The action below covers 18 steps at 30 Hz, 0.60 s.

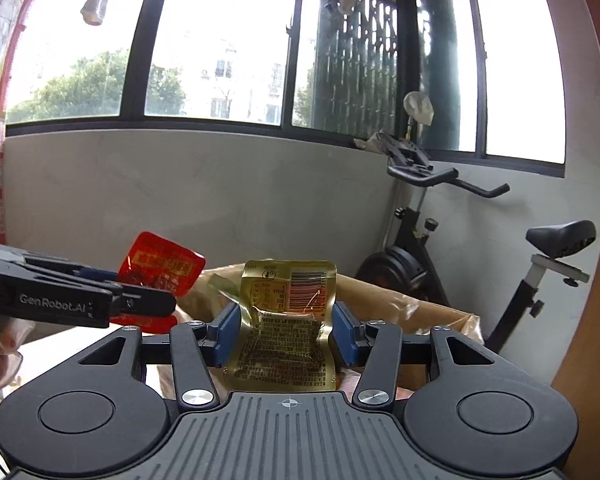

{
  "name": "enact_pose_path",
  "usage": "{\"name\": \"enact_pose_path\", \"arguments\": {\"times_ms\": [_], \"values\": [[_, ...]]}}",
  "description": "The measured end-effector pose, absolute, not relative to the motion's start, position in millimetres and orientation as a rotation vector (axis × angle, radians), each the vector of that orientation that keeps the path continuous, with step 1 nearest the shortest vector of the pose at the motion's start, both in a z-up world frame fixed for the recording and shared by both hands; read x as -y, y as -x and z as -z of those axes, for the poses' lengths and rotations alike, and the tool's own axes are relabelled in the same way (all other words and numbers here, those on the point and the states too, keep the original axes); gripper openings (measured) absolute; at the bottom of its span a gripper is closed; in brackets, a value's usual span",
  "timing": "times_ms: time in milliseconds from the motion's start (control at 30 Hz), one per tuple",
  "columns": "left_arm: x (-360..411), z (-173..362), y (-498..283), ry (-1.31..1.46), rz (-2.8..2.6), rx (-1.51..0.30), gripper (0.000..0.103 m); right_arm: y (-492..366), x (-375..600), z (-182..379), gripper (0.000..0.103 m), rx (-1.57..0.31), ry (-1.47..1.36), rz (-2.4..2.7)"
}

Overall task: Organize snacks
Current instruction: 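Lift both held packets and carry them over the cardboard box, then open both tools to drop the packets into the box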

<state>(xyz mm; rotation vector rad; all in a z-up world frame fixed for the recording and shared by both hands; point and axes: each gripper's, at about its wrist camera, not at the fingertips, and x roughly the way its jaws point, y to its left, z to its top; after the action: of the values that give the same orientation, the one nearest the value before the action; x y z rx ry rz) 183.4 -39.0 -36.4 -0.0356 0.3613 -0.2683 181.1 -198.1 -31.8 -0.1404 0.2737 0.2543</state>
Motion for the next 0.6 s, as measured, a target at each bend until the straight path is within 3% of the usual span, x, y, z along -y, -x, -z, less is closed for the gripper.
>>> {"name": "enact_pose_path", "arguments": {"times_ms": [433,500,567,600], "values": [[78,47,-251,-0.071,0.259,-0.507,0.054,-229,220,52,0.049,-0.520,0.104,-0.146],[73,47,-254,-0.060,0.268,-0.530,0.059,-230,222,54,0.050,-0.536,0.093,-0.143],[66,45,-251,-0.048,0.285,-0.531,0.077,-230,223,56,0.051,-0.550,0.085,-0.139],[64,45,-249,-0.047,0.286,-0.526,0.081,-229,223,57,0.051,-0.552,0.082,-0.139]]}}
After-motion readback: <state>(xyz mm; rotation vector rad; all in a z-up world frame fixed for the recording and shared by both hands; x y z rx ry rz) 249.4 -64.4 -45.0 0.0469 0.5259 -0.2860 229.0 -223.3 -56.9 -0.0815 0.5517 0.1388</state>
